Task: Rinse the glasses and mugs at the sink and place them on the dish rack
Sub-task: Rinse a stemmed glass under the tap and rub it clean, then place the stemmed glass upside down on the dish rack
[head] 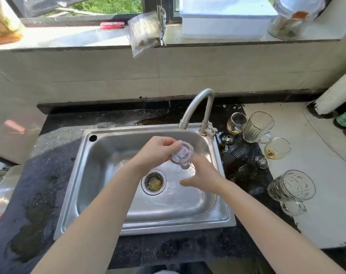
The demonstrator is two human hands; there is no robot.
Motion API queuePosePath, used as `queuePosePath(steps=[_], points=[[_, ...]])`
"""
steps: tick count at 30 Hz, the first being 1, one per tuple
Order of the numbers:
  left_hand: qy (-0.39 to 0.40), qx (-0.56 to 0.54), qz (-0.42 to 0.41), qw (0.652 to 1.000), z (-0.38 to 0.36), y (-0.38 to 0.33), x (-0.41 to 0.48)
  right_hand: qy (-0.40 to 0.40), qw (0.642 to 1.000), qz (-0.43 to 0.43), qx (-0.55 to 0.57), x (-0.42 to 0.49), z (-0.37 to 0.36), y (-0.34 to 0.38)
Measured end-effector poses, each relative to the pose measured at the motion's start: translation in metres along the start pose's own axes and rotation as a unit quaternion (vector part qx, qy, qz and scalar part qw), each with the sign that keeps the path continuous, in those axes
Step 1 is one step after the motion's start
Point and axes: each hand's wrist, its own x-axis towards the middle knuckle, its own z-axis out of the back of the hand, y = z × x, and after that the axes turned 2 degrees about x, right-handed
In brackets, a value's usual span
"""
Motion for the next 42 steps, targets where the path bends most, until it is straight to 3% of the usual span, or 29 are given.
queuePosePath(steps=[5,8,14,21,23,25,34,42], points=[[-0.003,0.034,-0.002,0.999,0.001,-0.011,0.000,-0.118,0.982,-0.063,0.137,-0.021,-0.008,0.024],[-0.006,0.036,-0.012,0.999,0.000,-0.011,-0.003,-0.180,0.977,-0.060,0.101,-0.027,-0.015,0.042],[0.022,0.012,-0.038,0.999,0.005,-0.004,-0.021,-0.183,0.973,-0.134,0.045,-0.039,-0.014,0.074],[0.007,-0.027,-0.007,1.000,0.020,0.010,-0.028,-0.213,0.891,-0.209,0.342,-0.074,-0.015,0.089],[0.012,0.022,-0.004,1.000,0.012,0.022,-0.029,-0.247,0.898,-0.245,0.269,-0.083,-0.024,0.079],[0.020,0.112,-0.020,0.993,-0.004,0.033,-0.030,-0.294,0.883,-0.285,0.229,-0.096,-0.032,0.068],[0.166,0.234,-0.122,0.950,-0.163,0.003,-0.060,-0.410,0.811,-0.334,0.249,-0.243,0.001,0.022],[0.309,0.302,-0.263,0.863,-0.371,-0.021,-0.173,-0.524,0.709,-0.416,0.223,-0.467,-0.001,-0.035]])
